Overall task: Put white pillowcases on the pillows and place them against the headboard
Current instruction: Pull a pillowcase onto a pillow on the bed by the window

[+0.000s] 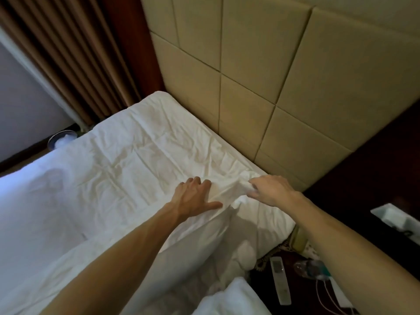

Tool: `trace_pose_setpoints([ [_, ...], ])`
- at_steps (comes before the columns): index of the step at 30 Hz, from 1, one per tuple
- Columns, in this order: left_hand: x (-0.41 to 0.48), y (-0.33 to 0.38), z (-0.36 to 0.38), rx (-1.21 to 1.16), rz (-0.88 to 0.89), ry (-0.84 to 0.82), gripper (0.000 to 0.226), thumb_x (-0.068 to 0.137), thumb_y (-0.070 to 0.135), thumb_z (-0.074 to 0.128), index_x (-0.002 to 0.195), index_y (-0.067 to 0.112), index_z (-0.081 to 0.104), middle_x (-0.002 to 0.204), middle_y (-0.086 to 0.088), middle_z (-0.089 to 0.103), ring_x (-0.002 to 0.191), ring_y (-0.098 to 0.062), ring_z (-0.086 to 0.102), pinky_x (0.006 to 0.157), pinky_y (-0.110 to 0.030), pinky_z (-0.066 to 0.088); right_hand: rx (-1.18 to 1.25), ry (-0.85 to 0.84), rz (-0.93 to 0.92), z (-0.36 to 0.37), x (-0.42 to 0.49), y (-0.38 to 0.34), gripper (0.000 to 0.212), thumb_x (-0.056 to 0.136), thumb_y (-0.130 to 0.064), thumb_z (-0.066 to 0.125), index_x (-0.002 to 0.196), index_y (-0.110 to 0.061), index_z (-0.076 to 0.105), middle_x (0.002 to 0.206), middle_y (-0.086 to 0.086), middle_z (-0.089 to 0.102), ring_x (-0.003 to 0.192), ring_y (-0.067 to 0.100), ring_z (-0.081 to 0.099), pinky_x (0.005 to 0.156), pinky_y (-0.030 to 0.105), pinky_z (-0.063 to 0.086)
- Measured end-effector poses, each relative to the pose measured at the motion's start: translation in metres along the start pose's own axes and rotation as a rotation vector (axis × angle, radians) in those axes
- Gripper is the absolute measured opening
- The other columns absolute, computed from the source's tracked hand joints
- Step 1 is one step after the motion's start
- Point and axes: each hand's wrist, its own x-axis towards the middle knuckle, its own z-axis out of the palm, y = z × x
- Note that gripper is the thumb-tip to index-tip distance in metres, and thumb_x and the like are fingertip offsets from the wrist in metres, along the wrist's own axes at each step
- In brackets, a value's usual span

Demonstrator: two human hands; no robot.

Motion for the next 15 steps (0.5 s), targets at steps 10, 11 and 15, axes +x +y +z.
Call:
trace_pose_setpoints([
  [10, -0.006, -0.004, 0.004, 0.003, 0.033, -0.036, 0.092, 0.074, 0.084, 0.05, 0.145, 0.029, 0.032, 0.131, -0.002, 0.05, 0.109, -0.02, 0.05, 0.085, -0.032, 0.041, -0.152, 0.0, -0.014, -0.016, 0.016, -0.016, 0.05, 0.083, -0.019, 0.06, 0.131, -0.023, 0.048, 0.132, 0.007, 0.05, 0.127, 0.031, 0.042, 0.11, 0.055, 0.025],
  [11, -0.008, -0.007, 0.004, -0.015, 0.029, -0.035, 0.093, 0.074, 0.083, 0.051, 0.146, 0.029, 0.031, 0.134, -0.002, 0.049, 0.111, -0.02, 0.049, 0.086, -0.032, 0.042, -0.124, -0.014, -0.085, -0.019, 0.019, -0.026, 0.065, 0.081, -0.025, 0.062, 0.141, -0.023, 0.038, 0.142, 0.009, 0.042, 0.135, 0.032, 0.033, 0.114, 0.059, 0.018],
  [15, -0.019, -0.025, 0.007, -0.04, -0.011, -0.032, 0.092, 0.072, 0.084, 0.051, 0.146, 0.031, 0.033, 0.135, 0.001, 0.052, 0.112, -0.019, 0.051, 0.087, -0.032, 0.046, -0.027, -0.041, -0.359, -0.029, 0.032, -0.085, 0.055, 0.083, -0.03, 0.059, 0.135, -0.029, 0.043, 0.137, 0.005, 0.048, 0.132, 0.03, 0.042, 0.11, 0.052, 0.03],
])
